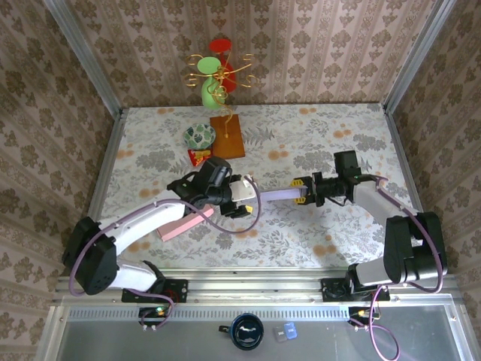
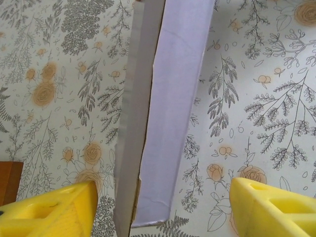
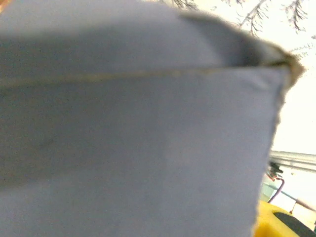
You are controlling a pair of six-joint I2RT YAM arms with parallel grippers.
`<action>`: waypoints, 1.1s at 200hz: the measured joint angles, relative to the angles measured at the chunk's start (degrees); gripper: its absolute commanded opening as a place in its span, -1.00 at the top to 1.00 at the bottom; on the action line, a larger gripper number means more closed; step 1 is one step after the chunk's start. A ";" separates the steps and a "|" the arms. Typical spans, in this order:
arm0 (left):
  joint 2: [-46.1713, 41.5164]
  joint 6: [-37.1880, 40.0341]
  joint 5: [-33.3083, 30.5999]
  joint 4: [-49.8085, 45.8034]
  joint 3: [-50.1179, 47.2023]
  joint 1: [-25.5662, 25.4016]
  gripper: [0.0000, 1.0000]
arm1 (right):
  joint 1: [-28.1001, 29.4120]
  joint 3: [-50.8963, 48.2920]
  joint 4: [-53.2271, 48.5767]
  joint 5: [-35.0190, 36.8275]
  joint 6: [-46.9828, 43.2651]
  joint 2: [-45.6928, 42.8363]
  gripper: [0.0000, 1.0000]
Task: Fold the paper box
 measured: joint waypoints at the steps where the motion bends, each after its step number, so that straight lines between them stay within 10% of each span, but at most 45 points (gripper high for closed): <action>1: 0.04 0.04 0.00 0.00 0.00 0.00 -0.43 | 0.00 -0.07 -0.04 -0.04 0.09 -0.09 0.22; 145: 11.87 4.13 0.50 -2.25 8.15 0.00 -0.20 | -2.12 -2.16 4.46 -7.19 2.78 8.35 0.15; 220: 18.23 4.83 2.47 -10.27 16.28 0.15 0.11 | -7.13 -0.74 4.11 -7.50 0.63 14.64 -0.29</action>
